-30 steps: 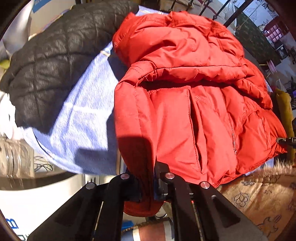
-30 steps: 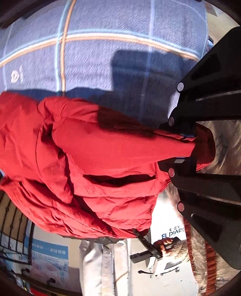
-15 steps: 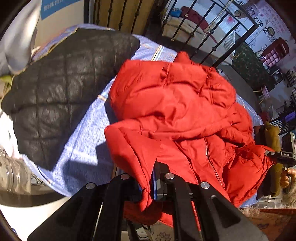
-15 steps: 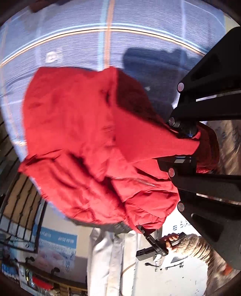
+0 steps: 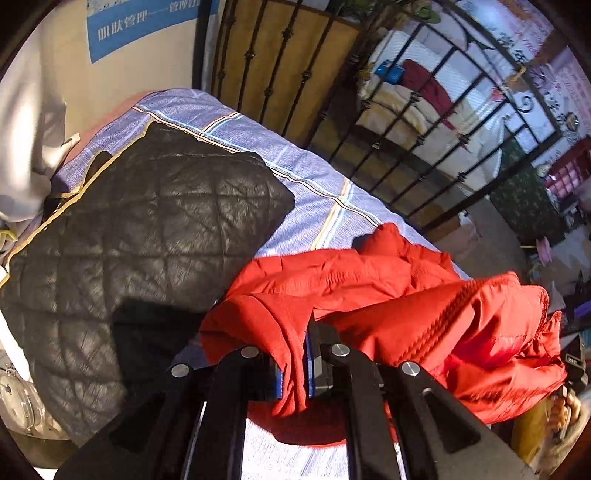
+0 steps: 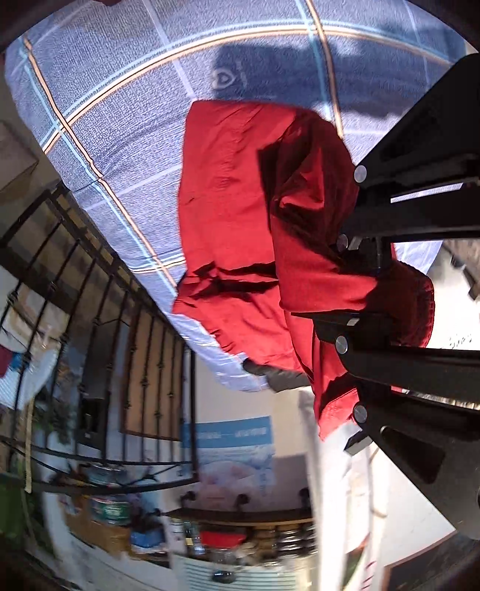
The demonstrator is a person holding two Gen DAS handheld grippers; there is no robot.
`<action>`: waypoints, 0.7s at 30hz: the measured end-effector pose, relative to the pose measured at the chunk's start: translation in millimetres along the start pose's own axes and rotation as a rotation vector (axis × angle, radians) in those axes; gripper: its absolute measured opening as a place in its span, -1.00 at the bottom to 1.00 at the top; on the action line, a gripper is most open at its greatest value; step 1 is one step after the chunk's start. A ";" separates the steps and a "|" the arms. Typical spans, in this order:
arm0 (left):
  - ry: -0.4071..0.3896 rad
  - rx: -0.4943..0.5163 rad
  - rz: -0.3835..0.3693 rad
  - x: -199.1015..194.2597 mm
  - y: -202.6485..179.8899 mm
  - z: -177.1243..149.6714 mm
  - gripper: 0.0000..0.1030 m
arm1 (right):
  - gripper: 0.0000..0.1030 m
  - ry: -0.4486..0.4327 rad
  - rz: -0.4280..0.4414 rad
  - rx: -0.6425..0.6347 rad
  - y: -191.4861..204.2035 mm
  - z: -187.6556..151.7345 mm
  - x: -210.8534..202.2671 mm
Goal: Fold large clothes
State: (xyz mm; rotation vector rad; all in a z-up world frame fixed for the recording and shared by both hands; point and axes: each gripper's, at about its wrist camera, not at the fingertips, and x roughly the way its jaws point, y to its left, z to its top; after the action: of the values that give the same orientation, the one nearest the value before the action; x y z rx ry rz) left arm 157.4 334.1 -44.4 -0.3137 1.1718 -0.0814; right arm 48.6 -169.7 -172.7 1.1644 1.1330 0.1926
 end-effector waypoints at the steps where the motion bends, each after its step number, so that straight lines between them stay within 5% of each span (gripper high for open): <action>1: 0.015 -0.006 0.021 11.8 -3.2 7.5 -0.84 | -0.74 -0.005 0.003 0.020 0.1 6.5 5.7; 13: 0.150 -0.069 0.154 122.4 -12.7 36.9 -0.78 | -0.73 -0.005 -0.063 0.233 -46.3 75.1 79.8; 21: 0.177 -0.143 0.094 133.2 1.2 46.7 -0.77 | -0.74 -0.001 -0.055 0.312 -66.8 95.3 110.0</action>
State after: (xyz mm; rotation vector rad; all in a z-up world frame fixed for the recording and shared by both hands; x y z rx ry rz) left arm 252.0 314.6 -147.2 -0.3825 1.3696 0.0580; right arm 147.9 -188.1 -296.9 1.4054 1.2212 -0.0296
